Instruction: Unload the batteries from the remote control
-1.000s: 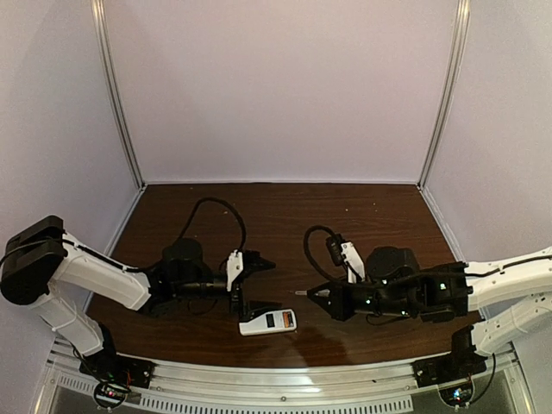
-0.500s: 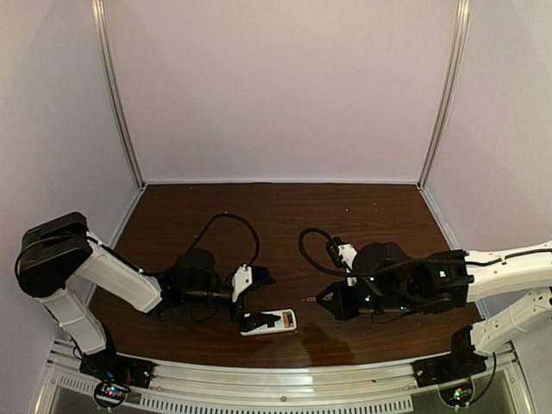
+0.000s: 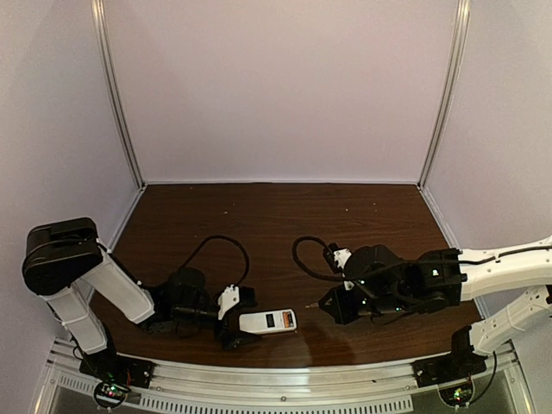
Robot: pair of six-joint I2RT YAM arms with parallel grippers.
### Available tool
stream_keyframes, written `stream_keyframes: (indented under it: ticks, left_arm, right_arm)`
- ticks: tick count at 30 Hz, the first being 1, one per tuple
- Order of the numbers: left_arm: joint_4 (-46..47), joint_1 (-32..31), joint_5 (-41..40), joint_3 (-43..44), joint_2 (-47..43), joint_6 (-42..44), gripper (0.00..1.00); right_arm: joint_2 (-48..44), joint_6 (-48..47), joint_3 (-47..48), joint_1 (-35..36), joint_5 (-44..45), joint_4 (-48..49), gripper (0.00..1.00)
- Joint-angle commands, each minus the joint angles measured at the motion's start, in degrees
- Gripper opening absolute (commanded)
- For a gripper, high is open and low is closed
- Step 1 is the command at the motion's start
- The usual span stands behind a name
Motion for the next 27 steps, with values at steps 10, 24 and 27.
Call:
stream_keyframes:
  ticks: [10, 24, 27]
  left_arm:
    - [6.2, 0.4, 0.0, -0.4, 5.1, -3.1, 0.97]
    - [5.3, 0.3, -0.9, 1.9, 7.9, -2.9, 0.86]
    - [4.5, 0.2, -1.7, 2.2, 8.0, -2.3, 0.84]
  right_arm:
    - [0.4, -0.5, 0.7, -0.1, 0.5, 0.1, 0.00]
    - [0.3, -0.3, -0.1, -0.2, -0.4, 1.2, 0.00]
    - [0.3, -0.3, -0.2, -0.2, -0.4, 1.1, 0.00]
